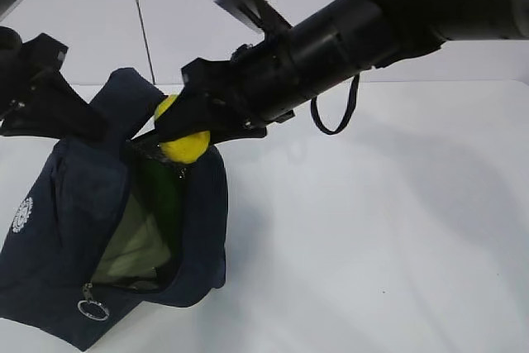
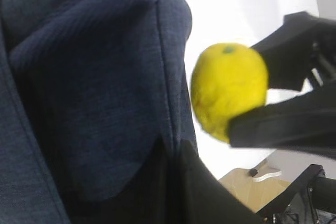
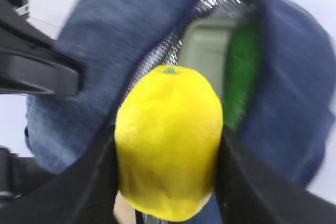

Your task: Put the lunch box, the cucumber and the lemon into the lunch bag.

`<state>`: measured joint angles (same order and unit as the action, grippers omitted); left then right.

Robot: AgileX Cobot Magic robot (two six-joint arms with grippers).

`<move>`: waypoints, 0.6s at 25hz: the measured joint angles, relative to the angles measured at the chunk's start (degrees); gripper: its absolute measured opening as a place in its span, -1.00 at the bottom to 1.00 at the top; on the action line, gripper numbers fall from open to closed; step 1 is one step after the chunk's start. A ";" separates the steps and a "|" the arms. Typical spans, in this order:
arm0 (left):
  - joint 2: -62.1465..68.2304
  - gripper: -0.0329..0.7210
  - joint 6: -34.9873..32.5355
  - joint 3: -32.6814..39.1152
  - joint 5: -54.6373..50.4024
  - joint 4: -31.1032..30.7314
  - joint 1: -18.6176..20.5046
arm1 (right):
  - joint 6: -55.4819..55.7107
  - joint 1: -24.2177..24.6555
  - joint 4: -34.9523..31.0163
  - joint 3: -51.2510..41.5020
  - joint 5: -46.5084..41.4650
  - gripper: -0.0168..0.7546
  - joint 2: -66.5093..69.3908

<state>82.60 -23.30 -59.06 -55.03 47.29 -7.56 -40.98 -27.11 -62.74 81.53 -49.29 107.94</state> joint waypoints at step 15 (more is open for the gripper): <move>0.00 -0.93 -1.21 0.00 -3.91 2.30 0.00 | -13.63 -2.51 -9.23 0.00 1.96 0.38 6.97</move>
<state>82.60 -24.51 -59.06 -58.93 49.59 -7.56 -54.60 -29.62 -71.97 81.53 -47.33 114.90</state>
